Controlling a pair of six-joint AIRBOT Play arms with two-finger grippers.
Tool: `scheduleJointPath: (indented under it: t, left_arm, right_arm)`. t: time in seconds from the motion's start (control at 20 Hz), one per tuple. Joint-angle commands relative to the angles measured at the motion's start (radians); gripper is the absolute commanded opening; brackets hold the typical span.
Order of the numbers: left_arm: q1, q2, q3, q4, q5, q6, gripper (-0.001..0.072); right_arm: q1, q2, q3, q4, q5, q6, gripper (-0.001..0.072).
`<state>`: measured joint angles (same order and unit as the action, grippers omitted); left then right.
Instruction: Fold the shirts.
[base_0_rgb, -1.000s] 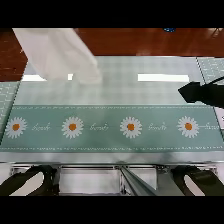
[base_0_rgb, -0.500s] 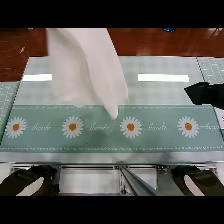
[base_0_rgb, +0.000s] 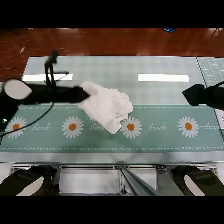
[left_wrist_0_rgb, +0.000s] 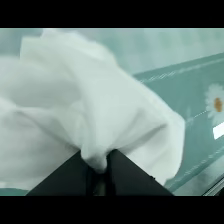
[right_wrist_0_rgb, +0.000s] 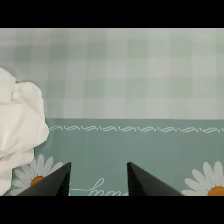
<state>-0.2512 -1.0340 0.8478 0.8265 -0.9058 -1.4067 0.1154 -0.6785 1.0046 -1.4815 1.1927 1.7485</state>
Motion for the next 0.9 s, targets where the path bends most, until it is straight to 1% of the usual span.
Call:
scheduleJointPath:
  t: [0.0, 0.05, 0.1, 0.15, 0.2, 0.25, 0.3, 0.4, 0.45, 0.5, 0.55, 0.6, 0.65, 0.7, 0.75, 0.8, 0.85]
  left_arm:
    - [0.058, -0.063, -0.24, 0.008, -0.003, 0.0, 0.0031]
    - [0.074, -0.085, -0.258, 0.016, -0.023, 0.0, 0.0134]
    - [0.103, -0.106, -0.249, 0.038, -0.072, 0.001, 0.0455]
    - [0.146, -0.115, -0.222, 0.062, -0.126, 0.001, 0.0507]
    - [0.201, -0.114, -0.182, 0.089, -0.19, 0.007, 0.0506]
    - [0.273, -0.104, -0.128, 0.098, -0.258, 0.035, 0.0506]
    - [0.352, -0.084, -0.074, 0.097, -0.309, 0.054, 0.0506]
    - [0.502, -0.016, -0.007, 0.095, -0.322, 0.053, 0.0506]
    - [0.575, 0.029, -0.007, 0.085, -0.325, 0.053, 0.0506]
    - [0.625, 0.076, -0.046, 0.07, -0.335, 0.053, 0.0506]
    - [0.639, 0.116, -0.115, 0.042, -0.323, 0.051, 0.0506]
    - [0.631, 0.142, -0.203, -0.012, -0.315, 0.053, 0.0506]
    - [0.608, 0.147, -0.299, -0.065, -0.317, 0.053, 0.0506]
    - [0.573, 0.137, -0.39, -0.119, -0.313, 0.057, 0.0506]
    - [0.534, 0.124, -0.46, -0.178, -0.291, 0.091, 0.0506]
    - [0.488, 0.105, -0.519, -0.245, -0.267, 0.131, 0.0506]
    - [0.443, 0.084, -0.553, -0.292, -0.238, 0.156, 0.0506]
  right_arm:
    - [0.0, -0.082, -0.035, -0.002, 0.005, 0.001, 0.0408]
    - [0.0, -0.116, -0.061, -0.001, -0.015, 0.001, 0.0408]
    - [0.0, -0.15, -0.081, 0.002, -0.043, -0.001, 0.0408]
    - [0.0, -0.19, -0.082, 0.004, -0.071, -0.019, 0.0408]
    - [-0.003, -0.22, -0.059, -0.008, -0.085, -0.064, 0.0408]
    - [-0.019, -0.243, -0.012, -0.044, -0.084, -0.093, 0.0408]
    - [-0.057, -0.249, 0.048, -0.092, -0.081, -0.092, 0.0408]
    - [-0.178, -0.238, 0.13, -0.182, -0.092, -0.063, 0.0408]
    - [-0.256, -0.229, 0.132, -0.203, -0.092, -0.039, 0.0408]
    - [-0.327, -0.228, 0.115, -0.185, -0.076, -0.023, 0.0408]
    - [-0.391, -0.228, 0.069, -0.12, -0.066, -0.021, 0.0408]
    - [-0.435, -0.228, -0.006, -0.014, -0.078, -0.028, 0.0408]
    - [-0.445, -0.228, -0.091, 0.111, -0.105, -0.064, 0.0408]
    - [-0.436, -0.228, -0.173, 0.242, -0.138, -0.123, 0.0408]
    - [-0.413, -0.229, -0.25, 0.367, -0.172, -0.185, 0.0408]
    - [-0.38, -0.233, -0.302, 0.44, -0.201, -0.215, 0.0408]
    - [-0.342, -0.241, -0.335, 0.463, -0.223, -0.216, 0.0408]
